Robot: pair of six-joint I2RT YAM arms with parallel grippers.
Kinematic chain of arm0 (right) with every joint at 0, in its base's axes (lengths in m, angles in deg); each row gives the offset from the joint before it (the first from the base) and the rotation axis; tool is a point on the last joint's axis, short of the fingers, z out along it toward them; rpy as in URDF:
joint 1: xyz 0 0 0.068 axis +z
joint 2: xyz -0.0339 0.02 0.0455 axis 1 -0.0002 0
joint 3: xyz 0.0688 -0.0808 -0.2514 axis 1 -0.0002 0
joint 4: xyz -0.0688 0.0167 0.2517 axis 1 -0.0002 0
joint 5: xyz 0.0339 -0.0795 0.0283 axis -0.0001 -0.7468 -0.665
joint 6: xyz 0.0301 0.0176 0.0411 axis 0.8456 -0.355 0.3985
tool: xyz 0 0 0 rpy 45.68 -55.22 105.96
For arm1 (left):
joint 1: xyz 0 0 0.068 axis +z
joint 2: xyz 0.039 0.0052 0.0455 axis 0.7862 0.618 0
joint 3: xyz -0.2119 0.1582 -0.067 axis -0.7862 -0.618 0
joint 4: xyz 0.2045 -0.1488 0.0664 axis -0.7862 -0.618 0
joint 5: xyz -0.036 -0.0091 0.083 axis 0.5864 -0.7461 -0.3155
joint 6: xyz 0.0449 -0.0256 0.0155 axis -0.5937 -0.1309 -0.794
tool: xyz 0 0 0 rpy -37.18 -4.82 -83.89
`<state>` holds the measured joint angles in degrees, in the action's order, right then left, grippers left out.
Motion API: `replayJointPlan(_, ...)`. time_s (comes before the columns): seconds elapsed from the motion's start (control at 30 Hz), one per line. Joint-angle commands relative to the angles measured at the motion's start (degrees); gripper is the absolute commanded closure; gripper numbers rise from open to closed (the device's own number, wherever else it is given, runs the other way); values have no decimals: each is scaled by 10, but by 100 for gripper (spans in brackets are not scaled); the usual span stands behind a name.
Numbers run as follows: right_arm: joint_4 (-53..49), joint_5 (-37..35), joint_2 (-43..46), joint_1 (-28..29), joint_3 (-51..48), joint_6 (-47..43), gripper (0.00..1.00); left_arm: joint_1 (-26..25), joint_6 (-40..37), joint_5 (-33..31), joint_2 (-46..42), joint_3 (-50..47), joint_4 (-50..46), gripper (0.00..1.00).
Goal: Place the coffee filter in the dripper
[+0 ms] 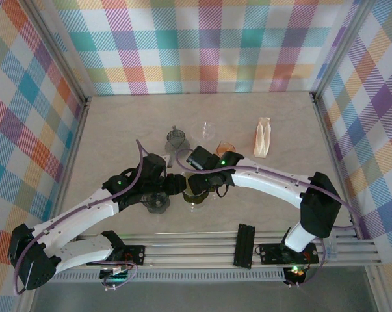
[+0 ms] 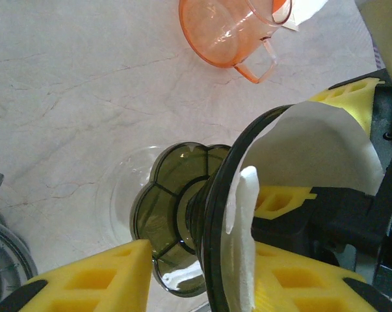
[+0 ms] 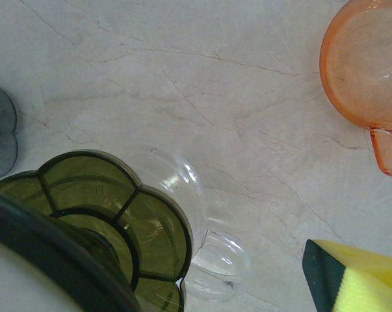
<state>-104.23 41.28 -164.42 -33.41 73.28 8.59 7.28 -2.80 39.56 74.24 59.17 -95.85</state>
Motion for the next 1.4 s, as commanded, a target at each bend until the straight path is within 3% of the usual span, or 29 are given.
replayJointPlan(0.0,-11,-10,-15,-3,-4,-2,14,-7,1,-1,2,-8,4,61)
replayJointPlan(0.27,-2,-13,17,-2,0,3,14,-8,1,-2,2,-9,3,61)
replayJointPlan(0.57,15,-51,137,-3,-21,13,13,-8,2,-2,5,-6,7,61)
replayJointPlan(0.83,66,-84,266,-3,-110,27,13,-7,5,0,0,-3,16,60)
replayJointPlan(1.17,85,-95,322,-2,-163,47,14,-8,16,1,-37,0,19,52)
replayJointPlan(1.37,100,-105,362,-2,-197,52,14,-8,16,-43,-92,5,-10,47)
